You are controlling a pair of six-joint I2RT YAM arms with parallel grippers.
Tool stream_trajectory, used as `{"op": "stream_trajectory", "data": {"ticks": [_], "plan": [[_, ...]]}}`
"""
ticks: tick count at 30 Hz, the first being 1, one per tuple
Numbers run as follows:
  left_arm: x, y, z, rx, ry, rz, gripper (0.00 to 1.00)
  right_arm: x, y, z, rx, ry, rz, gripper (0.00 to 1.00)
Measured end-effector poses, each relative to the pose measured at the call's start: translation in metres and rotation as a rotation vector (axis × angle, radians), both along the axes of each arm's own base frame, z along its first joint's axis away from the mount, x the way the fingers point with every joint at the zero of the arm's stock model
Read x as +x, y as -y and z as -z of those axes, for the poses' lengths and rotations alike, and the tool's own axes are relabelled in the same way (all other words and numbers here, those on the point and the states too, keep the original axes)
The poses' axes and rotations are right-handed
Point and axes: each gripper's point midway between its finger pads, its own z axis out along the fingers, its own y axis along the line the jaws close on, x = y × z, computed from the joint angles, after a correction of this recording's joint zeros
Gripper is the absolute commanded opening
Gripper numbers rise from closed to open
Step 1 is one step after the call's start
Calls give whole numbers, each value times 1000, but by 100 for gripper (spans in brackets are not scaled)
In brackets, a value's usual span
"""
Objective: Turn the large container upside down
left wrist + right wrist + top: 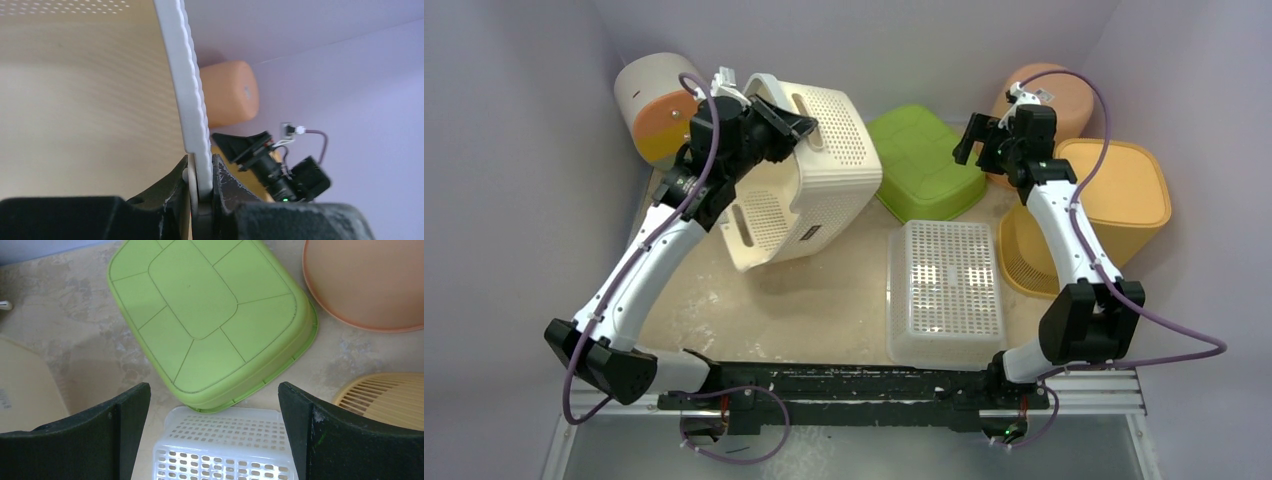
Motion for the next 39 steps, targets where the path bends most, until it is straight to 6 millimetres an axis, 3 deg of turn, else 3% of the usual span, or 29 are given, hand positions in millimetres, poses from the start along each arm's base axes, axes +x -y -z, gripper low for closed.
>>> {"op": "stream_trajectory", "data": {"ticks": [5, 12, 16, 20, 23, 26, 29, 37, 39], "plan": [[14, 21, -16, -214, 80, 36, 0, -1, 6, -7, -11, 18, 16, 100], [20, 30, -40, -488, 214, 71, 0, -3, 12, -14, -20, 35, 35, 100], [22, 27, -28, -621, 247, 73, 0, -3, 12, -14, -21, 35, 37, 100], [26, 21, -1, -752, 254, 57, 0, -3, 12, -14, -21, 34, 37, 100], [31, 12, 16, -824, 262, 32, 0, -3, 13, -14, -22, 35, 39, 100], [27, -1, 14, -884, 307, 26, 0, -3, 14, -14, -23, 35, 40, 100], [21, -16, 26, -940, 322, 13, 0, -3, 14, -14, -23, 35, 41, 100], [-20, -77, 59, -961, 314, -41, 0, -3, 15, -14, -26, 37, 39, 100], [-30, -91, 65, -935, 301, -63, 8, -3, 15, -14, -26, 38, 39, 100]]}}
